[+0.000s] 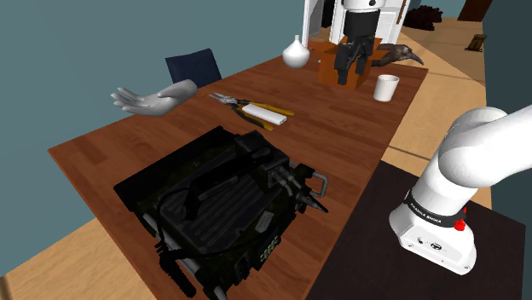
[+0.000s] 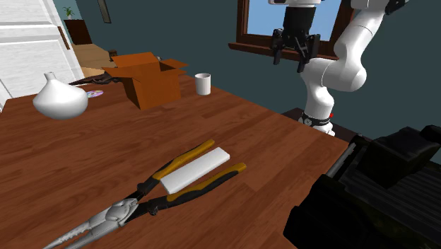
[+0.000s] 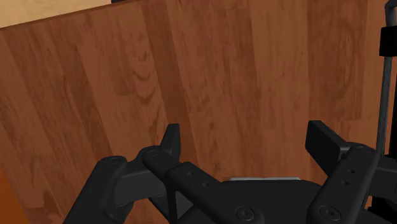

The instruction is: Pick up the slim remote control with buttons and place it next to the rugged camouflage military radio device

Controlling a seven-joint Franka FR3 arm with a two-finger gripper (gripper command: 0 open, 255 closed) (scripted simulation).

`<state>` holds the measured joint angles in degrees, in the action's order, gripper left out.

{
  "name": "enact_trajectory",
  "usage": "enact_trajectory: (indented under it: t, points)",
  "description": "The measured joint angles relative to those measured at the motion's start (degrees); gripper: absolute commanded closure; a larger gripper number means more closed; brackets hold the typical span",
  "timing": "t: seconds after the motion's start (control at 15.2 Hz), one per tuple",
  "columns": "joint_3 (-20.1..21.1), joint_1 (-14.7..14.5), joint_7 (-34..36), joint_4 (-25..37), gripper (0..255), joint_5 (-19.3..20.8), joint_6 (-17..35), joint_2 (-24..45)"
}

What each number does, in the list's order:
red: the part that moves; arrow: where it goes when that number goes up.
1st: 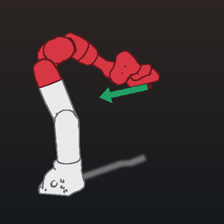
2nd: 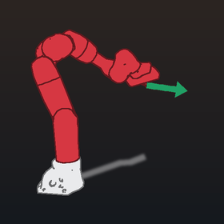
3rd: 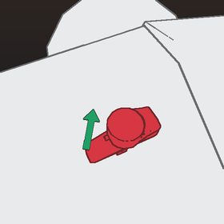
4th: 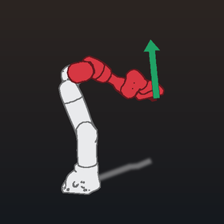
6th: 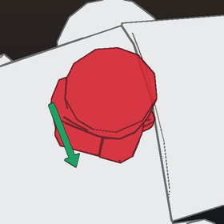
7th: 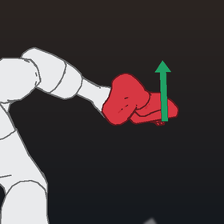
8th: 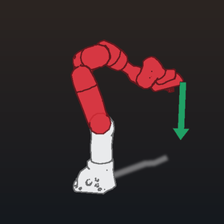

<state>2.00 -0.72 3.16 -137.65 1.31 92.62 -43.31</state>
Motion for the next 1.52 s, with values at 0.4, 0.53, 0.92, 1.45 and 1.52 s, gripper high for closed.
enact_trajectory:
  t: [0.4, 0.53, 0.92, 1.45, 1.52]
  points:
    - [0.2, 0.2, 0.6, 1.1, 0, -0.1, 6.9, 8.0]
    - [0.0, 0.4, 0.5, 1.9, 0, 0.0, 10.2, 12.0]
    - [0.3, 0.7, 1.3, 8.0, 0, 0.1, 17.6, 25.4]
    - [0.5, 0.8, 2.4, 19.3, 0, 0.4, 24.2, 43.1]
    - [0.5, 0.8, 2.5, 21.0, 0, 0.4, 24.6, 45.2]
